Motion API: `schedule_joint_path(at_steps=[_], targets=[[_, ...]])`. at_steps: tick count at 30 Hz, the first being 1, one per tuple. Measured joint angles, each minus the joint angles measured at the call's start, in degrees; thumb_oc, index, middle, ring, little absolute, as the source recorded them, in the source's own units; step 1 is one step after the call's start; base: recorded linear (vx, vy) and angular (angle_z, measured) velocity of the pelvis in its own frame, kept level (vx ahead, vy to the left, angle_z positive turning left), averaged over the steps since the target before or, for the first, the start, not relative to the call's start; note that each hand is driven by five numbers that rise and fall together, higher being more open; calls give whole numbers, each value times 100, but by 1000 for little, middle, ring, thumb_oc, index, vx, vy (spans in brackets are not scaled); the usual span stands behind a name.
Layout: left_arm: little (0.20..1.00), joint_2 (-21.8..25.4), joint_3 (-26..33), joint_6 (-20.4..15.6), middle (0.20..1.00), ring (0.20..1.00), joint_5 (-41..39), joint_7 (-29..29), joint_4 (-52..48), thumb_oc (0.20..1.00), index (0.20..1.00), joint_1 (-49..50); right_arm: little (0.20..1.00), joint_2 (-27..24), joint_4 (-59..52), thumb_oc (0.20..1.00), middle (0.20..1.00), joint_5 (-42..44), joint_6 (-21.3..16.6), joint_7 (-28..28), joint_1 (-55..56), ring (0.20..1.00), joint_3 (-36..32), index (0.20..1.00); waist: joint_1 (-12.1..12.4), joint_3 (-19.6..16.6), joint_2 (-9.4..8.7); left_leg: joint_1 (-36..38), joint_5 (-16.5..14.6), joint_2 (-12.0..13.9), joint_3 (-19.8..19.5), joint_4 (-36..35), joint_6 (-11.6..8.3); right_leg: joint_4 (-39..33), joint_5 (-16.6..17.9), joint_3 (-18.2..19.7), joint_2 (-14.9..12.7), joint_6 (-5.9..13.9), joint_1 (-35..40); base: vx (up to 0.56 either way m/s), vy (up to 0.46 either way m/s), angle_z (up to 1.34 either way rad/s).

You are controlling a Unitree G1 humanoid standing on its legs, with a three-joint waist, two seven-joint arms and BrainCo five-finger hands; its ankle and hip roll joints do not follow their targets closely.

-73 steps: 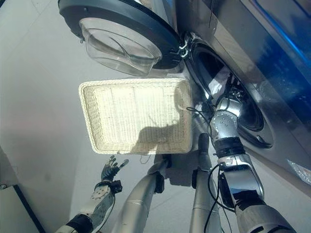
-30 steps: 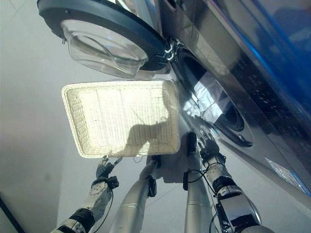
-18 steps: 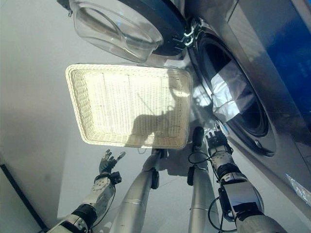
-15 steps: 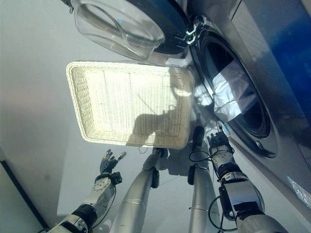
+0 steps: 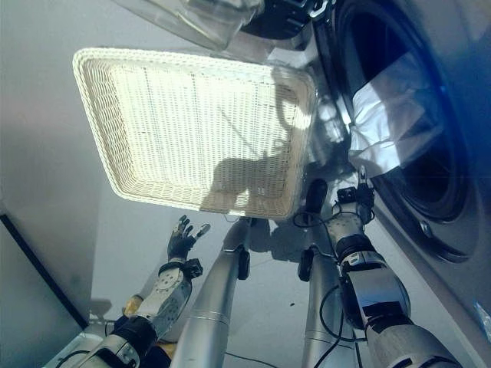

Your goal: Put the clothes into the washing machine.

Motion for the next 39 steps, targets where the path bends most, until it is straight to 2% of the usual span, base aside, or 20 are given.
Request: schedule_joint_path(at_steps=[1, 2, 3, 9, 12, 19, 23, 28, 32, 33, 34, 37, 39], targets=[[1000, 8, 17, -1, 1000, 1000, 0, 34, 6, 1000, 1000, 13, 624, -5, -173, 624, 624, -449, -117, -10, 10, 624, 99, 624, 9, 0, 0, -1, 1, -15, 0, -5, 3, -5, 0, 0, -15, 0, 0, -17, 31, 3], [1000, 29, 16, -3, 1000, 1000, 0, 38, 1, 1000, 1000, 17, 442, -48, -350, 442, 442, -744, -296, 22, 5, 442, 128, 442, 16, 0, 0, -1, 2, -24, 0, -4, 5, -5, 0, 0, -23, 0, 2, -24, 42, 3], [1000, 52, 23, -4, 1000, 1000, 0, 39, 0, 1000, 1000, 22, 200, -99, -513, 200, 200, -830, -271, 33, -9, 200, 156, 200, 11, 0, 0, -1, 5, -29, -3, -2, 10, -5, 0, 1, -27, 0, 7, -19, 33, 3], [1000, 211, 107, -32, 1000, 1000, 0, 22, 11, 1000, 1000, 108, 200, -279, -1333, 200, 200, -1468, -371, 391, 255, 200, 306, 200, -35, 3, -5, 72, -5, -79, -12, 72, 53, -6, 15, 5, -66, -20, 130, -30, 53, 2], [1000, 212, 261, -35, 1000, 1000, 1, -85, 52, 1000, 1000, 211, 200, -813, -1949, 200, 200, -1522, -532, 630, 239, 200, 296, 200, -80, 5, -9, 366, -9, -90, -5, 76, 65, -29, 30, 9, -74, -16, 435, 0, 0, 0], [1000, 302, 270, -41, 1000, 1000, 2, -211, 20, 1000, 1000, 539, 200, -1153, -2762, 200, 200, -1567, -669, 883, 87, 200, 289, 200, -358, 7, -12, 820, -22, -59, 22, 15, 64, -130, 54, 37, 3, 33, 875, -5, 23, -4], [1000, 290, 272, -29, 1000, 1000, 4, -238, -28, 1000, 1000, 577, 200, -1139, -2927, 200, 200, -1095, -685, 890, 108, 200, 245, 200, -383, 10, -17, 1034, -40, -15, 95, -36, 53, -251, 105, 111, 60, 92, 1079, -4, 31, -11], [1000, 301, 399, 80, 1000, 1000, 2, -271, -76, 1000, 1000, 590, 200, -994, -3197, 200, 200, -113, -733, 791, 317, 200, 166, 200, -344, 30, -49, 1279, -86, -21, 166, -31, 75, -329, 144, 191, 104, 41, 1334, 12, 35, -4], [1000, 300, 446, 111, 1000, 1000, 2, -272, -66, 1000, 1000, 591, 200, -946, -3199, 200, 200, 61, -782, 683, 348, 200, 108, 200, -344, 33, -54, 1337, -111, -37, 182, -19, 101, -353, 180, 205, 93, -6, 1404, 5, 6, -1], [1000, 303, 483, 114, 1000, 1000, 2, -275, -68, 1000, 1000, 594, 322, -926, -3143, 322, 322, 230, -1027, 338, 432, 322, 40, 322, -328, 40, -65, 1427, -152, -73, 193, -2, 151, -406, 187, 240, 71, 4, 1533, 36, -7, 3], [1000, 306, 481, 120, 1000, 1000, 2, -275, -66, 1000, 1000, 600, 1000, -906, -3126, 1000, 1000, 263, -1252, 121, 500, 1000, -15, 1000, -337, 45, -73, 1437, -185, -87, 213, 46, 196, -423, 203, 239, 43, 27, 1579, 43, -13, 3], [1000, 317, 452, 228, 1000, 1000, -2, -272, -56, 1000, 1000, 573, 1000, -596, -2956, 1000, 1000, 1658, -1772, -302, 347, 1000, -401, 1000, -321, 61, -112, 1521, -280, -108, 231, 225, 263, -410, 213, 229, 4, 67, 1746, -1, 7, 2], [1000, 452, 328, 245, 1000, 1000, -6, -275, -44, 1000, 1000, 574, 1000, -606, -2859, 1000, 1000, 2463, -1717, -467, 252, 1000, -443, 1000, -363, 54, -184, 1560, -290, -156, 262, 252, 324, -414, 207, 259, -60, 155, 1810, 3, 27, 6]])
